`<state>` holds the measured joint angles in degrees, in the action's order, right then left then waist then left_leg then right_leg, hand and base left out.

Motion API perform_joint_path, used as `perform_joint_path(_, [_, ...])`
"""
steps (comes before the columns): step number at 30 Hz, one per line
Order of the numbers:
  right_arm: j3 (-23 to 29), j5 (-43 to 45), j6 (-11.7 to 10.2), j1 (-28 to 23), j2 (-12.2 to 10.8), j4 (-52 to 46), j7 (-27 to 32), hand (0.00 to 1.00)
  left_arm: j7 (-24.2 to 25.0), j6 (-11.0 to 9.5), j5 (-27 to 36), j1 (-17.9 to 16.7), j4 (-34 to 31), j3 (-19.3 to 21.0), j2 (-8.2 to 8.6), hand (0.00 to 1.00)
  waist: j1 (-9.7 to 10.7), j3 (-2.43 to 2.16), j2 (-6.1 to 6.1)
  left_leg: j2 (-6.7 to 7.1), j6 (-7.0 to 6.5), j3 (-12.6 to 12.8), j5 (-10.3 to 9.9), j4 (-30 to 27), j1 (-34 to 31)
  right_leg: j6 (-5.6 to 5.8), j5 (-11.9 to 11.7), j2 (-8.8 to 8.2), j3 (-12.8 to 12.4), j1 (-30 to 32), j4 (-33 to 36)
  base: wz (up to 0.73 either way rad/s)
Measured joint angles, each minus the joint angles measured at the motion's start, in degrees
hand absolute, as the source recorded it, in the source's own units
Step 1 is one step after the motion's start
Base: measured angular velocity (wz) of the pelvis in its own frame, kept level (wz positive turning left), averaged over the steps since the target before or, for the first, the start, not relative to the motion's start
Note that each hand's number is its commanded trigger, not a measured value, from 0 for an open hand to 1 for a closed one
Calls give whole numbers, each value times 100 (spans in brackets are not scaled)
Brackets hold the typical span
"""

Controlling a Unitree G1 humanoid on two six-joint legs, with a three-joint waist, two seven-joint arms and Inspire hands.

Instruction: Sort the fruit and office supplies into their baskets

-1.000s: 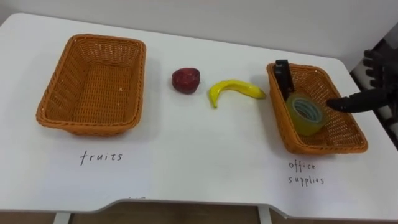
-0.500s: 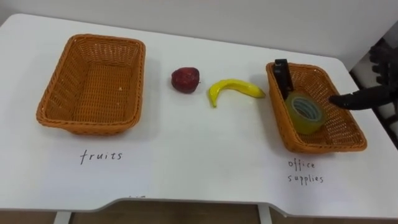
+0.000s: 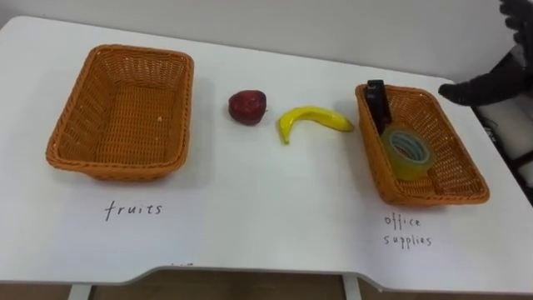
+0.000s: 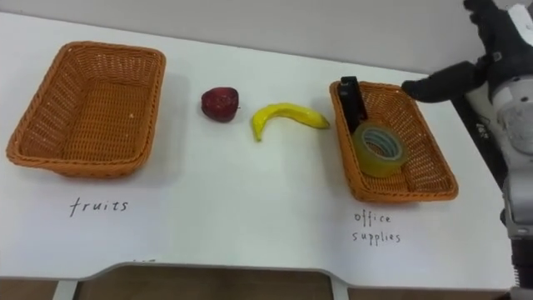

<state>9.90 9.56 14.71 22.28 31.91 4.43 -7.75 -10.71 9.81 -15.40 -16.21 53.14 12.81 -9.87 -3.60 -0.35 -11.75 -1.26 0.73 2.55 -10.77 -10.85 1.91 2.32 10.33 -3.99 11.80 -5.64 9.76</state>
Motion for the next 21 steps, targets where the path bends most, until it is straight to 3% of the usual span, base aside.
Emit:
perform_joint_path(6, [-151,-71,10,48,0,-144,-3,0,-5,14,-2,-73,14,-4,-3,0,-42,26,-42,5,1,-104,-1,27,21,1,0,1,100,-82,-1,9])
perform_joint_path(11, [-231,-102,33,441,57,-142,-185,0,-4,16,-12,-117,24,-5,-6,0,-109,48,-75,9,8,-116,3,53,-45,1,1,3,106,-33,-3,1])
perform_joint_path(16, [-506,-71,15,678,281,-141,-249,0,-4,18,-38,-134,37,-7,-11,0,-173,41,-115,10,13,-237,8,5,-97,1,1,7,256,-26,-5,12])
perform_joint_path(18, [-564,-71,15,686,287,-141,-295,0,-4,18,-40,-131,37,-8,-11,0,-181,18,-146,16,13,-299,8,-13,-124,1,1,7,267,-21,-6,16])
perform_joint_path(21, [-664,-75,-2,709,289,-140,-376,0,-4,17,-41,-121,39,-8,-13,0,-281,24,-161,18,13,-322,8,-24,-141,1,1,8,279,-16,-11,6])
